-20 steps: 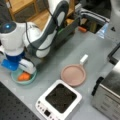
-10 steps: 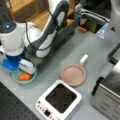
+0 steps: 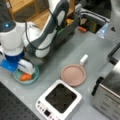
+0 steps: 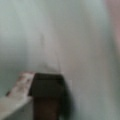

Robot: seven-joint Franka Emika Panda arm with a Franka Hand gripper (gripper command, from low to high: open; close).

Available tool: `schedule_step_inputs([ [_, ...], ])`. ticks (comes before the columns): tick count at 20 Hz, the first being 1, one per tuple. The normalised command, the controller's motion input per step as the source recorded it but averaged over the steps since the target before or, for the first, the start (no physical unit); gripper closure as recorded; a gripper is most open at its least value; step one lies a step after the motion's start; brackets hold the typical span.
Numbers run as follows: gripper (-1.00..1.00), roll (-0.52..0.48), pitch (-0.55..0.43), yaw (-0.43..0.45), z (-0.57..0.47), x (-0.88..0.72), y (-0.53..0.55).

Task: Pick up the pan. Place the pan on the table. Pick up the bowl. Place the bowl on the stove.

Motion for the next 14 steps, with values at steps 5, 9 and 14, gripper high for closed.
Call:
schedule_step_inputs([
  [5,1.0,0.211,0.107,-0.14,0.27,-0.09,0.09],
  [9,1.0,0.171,0.093,-0.243,0.21,-0.06,0.27],
  [14,1.0,0.123,0.074,-0.365,0.13,-0.04,0.39],
])
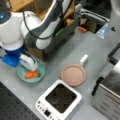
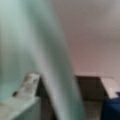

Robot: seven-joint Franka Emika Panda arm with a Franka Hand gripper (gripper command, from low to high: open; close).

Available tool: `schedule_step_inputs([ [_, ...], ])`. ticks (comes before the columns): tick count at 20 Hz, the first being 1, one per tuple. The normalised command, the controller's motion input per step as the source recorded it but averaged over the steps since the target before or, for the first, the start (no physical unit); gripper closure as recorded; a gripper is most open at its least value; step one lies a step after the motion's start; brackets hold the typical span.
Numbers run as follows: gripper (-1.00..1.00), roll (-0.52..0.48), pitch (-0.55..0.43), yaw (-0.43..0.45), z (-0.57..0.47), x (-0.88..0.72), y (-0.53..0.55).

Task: Pick up the pan. Place the pan on the table. Pick up the bowl. Place the bowl on the stove.

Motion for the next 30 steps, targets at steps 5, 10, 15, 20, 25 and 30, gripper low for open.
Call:
schedule_step_inputs([
  [5,1.0,0.079,0.057,-0.368,0.18,-0.05,0.5],
  [10,1.0,0.026,0.017,-0.251,0.13,-0.07,0.48],
  [15,1.0,-0.01,-0.003,-0.161,0.01,-0.11,0.37],
  [20,1.0,-0.073,-0.021,-0.112,-0.04,-0.15,0.43],
  [25,1.0,-0.162,-0.068,-0.022,-0.11,-0.19,0.46],
  [30,1.0,-0.203,-0.136,0.005,-0.19,-0.22,0.38],
])
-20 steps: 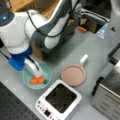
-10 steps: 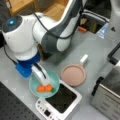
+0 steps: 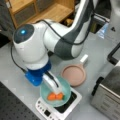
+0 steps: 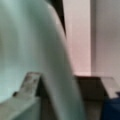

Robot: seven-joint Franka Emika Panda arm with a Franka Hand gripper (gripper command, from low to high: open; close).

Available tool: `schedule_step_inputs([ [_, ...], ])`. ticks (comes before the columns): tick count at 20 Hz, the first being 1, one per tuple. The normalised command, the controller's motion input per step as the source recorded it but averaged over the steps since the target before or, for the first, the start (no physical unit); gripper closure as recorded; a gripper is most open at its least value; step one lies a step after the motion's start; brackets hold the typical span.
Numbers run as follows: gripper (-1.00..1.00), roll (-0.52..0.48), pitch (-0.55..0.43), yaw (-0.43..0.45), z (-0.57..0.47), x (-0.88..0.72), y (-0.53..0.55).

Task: Pick up the pan. Place the pan on the table. Pick up the bowl. Place the bowl on the stove.

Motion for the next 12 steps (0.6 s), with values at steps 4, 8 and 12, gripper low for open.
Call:
schedule_step_inputs([
  [4,1.0,-0.214,-0.172,-0.034,-0.17,-0.23,0.19],
  [8,1.0,-0.216,-0.196,-0.042,-0.14,-0.23,0.04],
  [12,1.0,-0.208,-0.202,-0.035,-0.13,-0.24,-0.01],
])
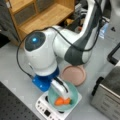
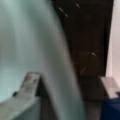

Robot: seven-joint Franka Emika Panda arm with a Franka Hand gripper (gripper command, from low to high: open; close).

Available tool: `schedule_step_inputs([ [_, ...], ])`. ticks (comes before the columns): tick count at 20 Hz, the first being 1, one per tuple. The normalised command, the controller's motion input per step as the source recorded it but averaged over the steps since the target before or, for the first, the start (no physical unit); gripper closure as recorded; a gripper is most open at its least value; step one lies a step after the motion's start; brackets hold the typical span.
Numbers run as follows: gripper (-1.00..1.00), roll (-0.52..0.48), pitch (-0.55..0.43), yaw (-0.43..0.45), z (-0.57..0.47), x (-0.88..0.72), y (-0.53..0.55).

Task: Pick up the pan. Place the pan on the table. Pick up the bowl. Place the bowl on the stove.

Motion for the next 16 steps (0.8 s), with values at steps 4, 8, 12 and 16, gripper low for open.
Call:
schedule_step_inputs([
  [4,1.0,-0.213,-0.21,-0.019,-0.16,-0.23,-0.04],
  [8,1.0,-0.209,-0.213,-0.003,-0.21,-0.19,-0.04],
  [12,-1.0,-0.2,-0.198,0.01,-0.16,-0.16,-0.01],
  [16,-1.0,-0.203,-0.168,0.016,-0.1,-0.15,0.0],
])
